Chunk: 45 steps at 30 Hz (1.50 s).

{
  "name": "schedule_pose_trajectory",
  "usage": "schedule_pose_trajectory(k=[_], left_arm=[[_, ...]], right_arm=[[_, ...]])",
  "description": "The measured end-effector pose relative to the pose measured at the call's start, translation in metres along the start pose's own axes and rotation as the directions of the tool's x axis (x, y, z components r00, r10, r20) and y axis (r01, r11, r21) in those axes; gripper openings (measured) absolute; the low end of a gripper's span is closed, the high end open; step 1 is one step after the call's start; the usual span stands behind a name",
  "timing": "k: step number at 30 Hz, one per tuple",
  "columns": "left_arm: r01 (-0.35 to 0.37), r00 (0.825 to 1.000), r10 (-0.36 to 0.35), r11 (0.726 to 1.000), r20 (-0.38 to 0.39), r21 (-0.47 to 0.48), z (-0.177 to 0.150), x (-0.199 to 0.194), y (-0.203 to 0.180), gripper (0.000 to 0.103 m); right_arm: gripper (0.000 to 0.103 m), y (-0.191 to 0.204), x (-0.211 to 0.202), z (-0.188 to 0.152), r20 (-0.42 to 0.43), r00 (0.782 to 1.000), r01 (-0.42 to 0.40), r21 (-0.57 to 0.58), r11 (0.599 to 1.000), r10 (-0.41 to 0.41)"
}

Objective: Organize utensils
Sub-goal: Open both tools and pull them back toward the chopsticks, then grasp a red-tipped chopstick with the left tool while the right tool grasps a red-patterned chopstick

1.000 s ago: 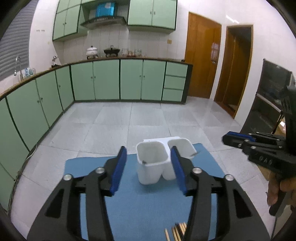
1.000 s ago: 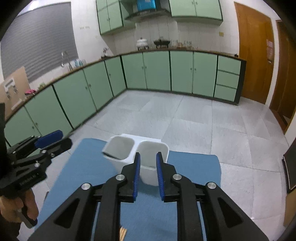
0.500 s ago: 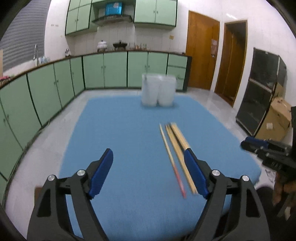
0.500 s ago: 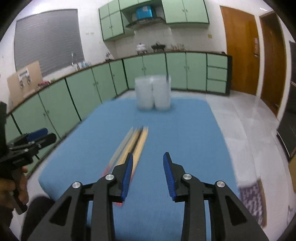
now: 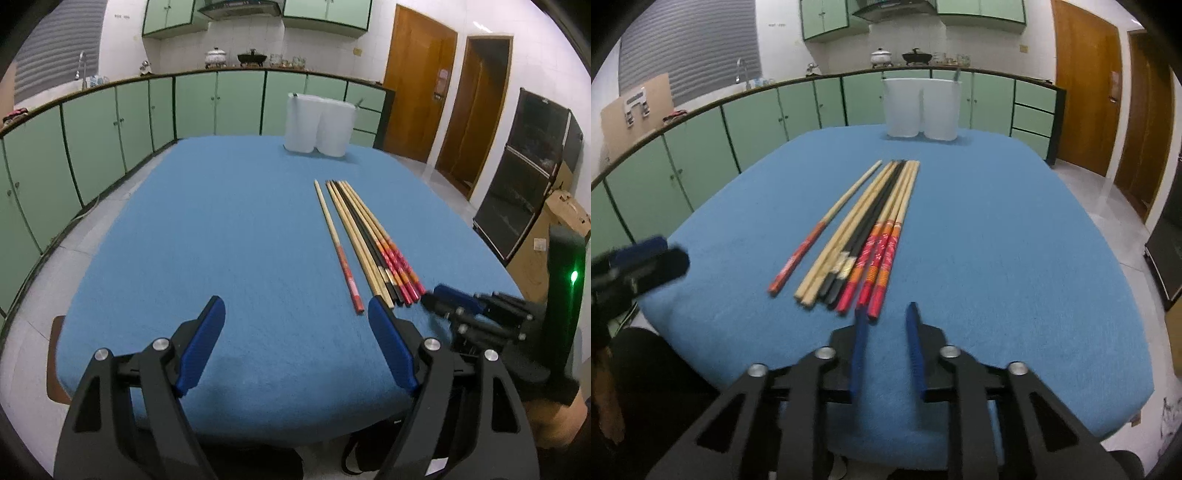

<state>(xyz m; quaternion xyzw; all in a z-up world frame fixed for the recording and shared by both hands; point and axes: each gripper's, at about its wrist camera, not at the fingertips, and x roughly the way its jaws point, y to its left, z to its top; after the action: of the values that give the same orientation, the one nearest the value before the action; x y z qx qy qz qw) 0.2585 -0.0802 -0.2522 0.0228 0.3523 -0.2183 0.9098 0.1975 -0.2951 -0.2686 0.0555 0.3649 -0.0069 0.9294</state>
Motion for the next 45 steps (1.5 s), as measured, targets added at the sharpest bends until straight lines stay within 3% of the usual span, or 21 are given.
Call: schedule_pose_trajectory(k=[11, 17, 20, 25, 26, 32, 35, 37, 39, 43, 44, 45], left_arm=[[-0.006, 0.998, 0.010, 0.998, -0.063, 0.064, -0.007, 0.045, -0.025, 0.077], [-0.050, 0.997, 0.054, 0.996, -0.057, 0.073, -0.004, 0.057, -0.026, 0.066], [-0.061, 0.997, 0.063, 0.995, -0.033, 0.079, -0.005, 0.058, -0.026, 0.049], [-0.053, 0.999, 0.053, 0.998, -0.012, 0.028, -0.006, 0.056, -0.020, 0.008], [-0.049, 0.999, 0.050, 0.999, -0.009, 0.014, -0.006, 0.055, -0.017, 0.006], [-0.074, 0.997, 0.074, 0.997, 0.001, -0.034, -0.005, 0.048, -0.007, 0.006], [-0.090, 0.996, 0.090, 0.996, -0.008, -0.024, -0.004, 0.049, -0.007, 0.011], [-0.112, 0.994, 0.112, 0.994, -0.003, -0.020, -0.001, 0.049, -0.006, 0.044], [-0.130, 0.992, 0.130, 0.991, -0.002, -0.019, 0.001, 0.051, -0.004, 0.053], [-0.111, 0.994, 0.112, 0.994, -0.022, 0.007, 0.001, 0.059, -0.003, 0.051], [-0.087, 0.996, 0.088, 0.996, -0.024, 0.007, 0.001, 0.059, -0.003, 0.040], [-0.063, 0.998, 0.063, 0.998, -0.026, 0.008, 0.002, 0.059, -0.003, 0.023]], right_arm=[[0.012, -0.015, 0.002, -0.004, 0.016, 1.000, -0.012, -0.001, 1.000, 0.012], [0.006, -0.018, 0.003, -0.008, 0.029, 1.000, -0.001, 0.019, 1.000, 0.000], [0.006, -0.021, 0.003, -0.006, 0.038, 0.999, 0.016, 0.037, 0.999, -0.018], [0.006, -0.029, -0.001, -0.007, 0.047, 0.998, 0.037, 0.078, 0.996, -0.041], [0.006, -0.031, -0.003, -0.007, 0.050, 0.997, 0.048, 0.081, 0.996, -0.052], [0.006, -0.041, -0.005, -0.010, 0.042, 0.997, 0.061, 0.125, 0.990, -0.066], [0.006, -0.038, -0.005, -0.011, 0.042, 0.997, 0.056, 0.110, 0.992, -0.061], [0.007, -0.039, -0.006, -0.012, 0.042, 0.997, 0.052, 0.110, 0.993, -0.057], [0.007, -0.039, -0.007, -0.014, 0.045, 0.997, 0.053, 0.108, 0.993, -0.058], [0.007, -0.036, -0.004, -0.013, 0.049, 0.997, 0.058, 0.093, 0.994, -0.062], [0.007, -0.036, -0.003, -0.013, 0.050, 0.997, 0.055, 0.091, 0.994, -0.060], [0.007, -0.036, -0.002, -0.011, 0.049, 0.997, 0.051, 0.086, 0.995, -0.055]])
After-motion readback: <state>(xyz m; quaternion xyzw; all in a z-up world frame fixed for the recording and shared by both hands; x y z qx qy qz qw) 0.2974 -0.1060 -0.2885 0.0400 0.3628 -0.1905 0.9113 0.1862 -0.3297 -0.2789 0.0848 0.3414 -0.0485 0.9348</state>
